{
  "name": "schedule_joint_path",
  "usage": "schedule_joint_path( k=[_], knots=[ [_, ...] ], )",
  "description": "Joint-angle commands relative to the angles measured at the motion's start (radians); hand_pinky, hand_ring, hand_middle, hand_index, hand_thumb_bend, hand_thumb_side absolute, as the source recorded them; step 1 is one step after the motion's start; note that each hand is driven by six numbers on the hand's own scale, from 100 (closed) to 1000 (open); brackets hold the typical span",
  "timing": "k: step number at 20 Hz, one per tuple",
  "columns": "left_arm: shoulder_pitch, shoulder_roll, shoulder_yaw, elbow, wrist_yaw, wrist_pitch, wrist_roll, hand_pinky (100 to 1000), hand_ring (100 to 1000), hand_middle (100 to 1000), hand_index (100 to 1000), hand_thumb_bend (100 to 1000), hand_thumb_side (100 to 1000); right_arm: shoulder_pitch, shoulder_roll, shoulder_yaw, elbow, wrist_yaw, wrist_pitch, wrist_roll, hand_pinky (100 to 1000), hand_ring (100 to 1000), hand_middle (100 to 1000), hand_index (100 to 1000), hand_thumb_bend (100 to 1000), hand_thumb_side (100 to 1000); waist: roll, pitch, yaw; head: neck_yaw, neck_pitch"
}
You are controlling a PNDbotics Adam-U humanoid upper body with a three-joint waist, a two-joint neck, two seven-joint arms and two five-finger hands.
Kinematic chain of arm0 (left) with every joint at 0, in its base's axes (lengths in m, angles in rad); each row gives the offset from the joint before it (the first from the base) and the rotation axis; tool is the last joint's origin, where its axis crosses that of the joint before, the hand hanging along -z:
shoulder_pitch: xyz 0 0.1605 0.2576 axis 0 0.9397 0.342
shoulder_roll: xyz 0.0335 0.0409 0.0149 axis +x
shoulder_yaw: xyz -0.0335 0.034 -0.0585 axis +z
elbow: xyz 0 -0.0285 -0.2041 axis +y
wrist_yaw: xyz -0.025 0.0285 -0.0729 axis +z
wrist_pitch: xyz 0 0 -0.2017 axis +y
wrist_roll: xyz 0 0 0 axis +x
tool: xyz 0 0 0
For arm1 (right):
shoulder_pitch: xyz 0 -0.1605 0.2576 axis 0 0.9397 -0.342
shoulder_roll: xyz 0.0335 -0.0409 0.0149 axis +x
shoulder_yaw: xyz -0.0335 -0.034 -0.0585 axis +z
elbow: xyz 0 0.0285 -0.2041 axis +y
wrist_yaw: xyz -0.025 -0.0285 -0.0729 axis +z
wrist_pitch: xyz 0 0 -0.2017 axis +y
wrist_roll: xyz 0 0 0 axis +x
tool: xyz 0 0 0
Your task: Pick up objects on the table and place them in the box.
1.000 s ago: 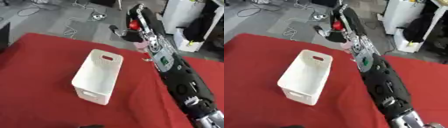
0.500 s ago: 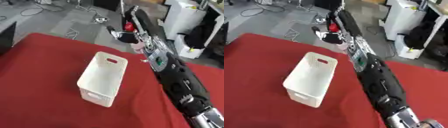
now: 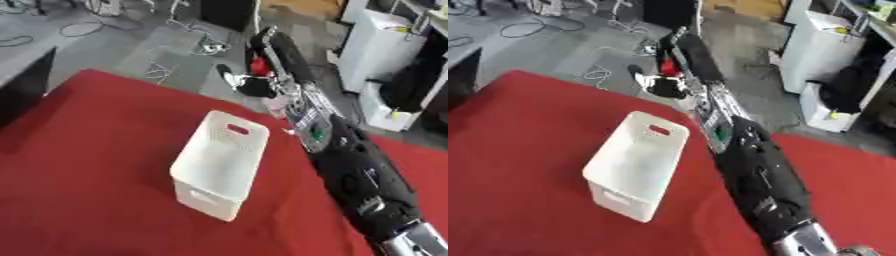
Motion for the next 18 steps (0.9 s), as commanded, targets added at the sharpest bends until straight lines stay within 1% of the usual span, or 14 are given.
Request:
schedule_joint_path(
  k=[1,6,13,18],
  knots=[
    [-0.014,0.007,-0.006,-0.008,0.005,-0.122,-0.129,760,830,688,982,100,795,-0.037,-0.011,-0.021,-0.003,0.019,0.019,-0.01,100,100,100,110,408,100,0.005,-0.016,0.007,-0.007,-0.015],
    [-0.023,0.008,-0.006,-0.002,-0.001,-0.114,-0.131,760,830,687,983,103,799,-0.043,-0.006,-0.036,0.017,0.035,0.039,-0.018,100,100,100,111,399,100,-0.013,-0.013,0.029,-0.003,-0.022],
    [-0.037,0.006,-0.008,0.009,-0.008,-0.102,-0.133,761,830,685,984,115,804,-0.049,0.0,-0.048,0.035,0.058,0.059,-0.027,100,100,100,111,344,100,-0.038,-0.013,0.063,0.001,-0.028],
    [-0.043,-0.005,-0.008,0.02,-0.008,-0.089,-0.132,761,829,685,984,123,805,-0.047,0.003,-0.055,0.065,0.092,0.076,-0.038,100,100,100,110,304,100,-0.041,-0.02,0.075,0.01,-0.023]
  ],
)
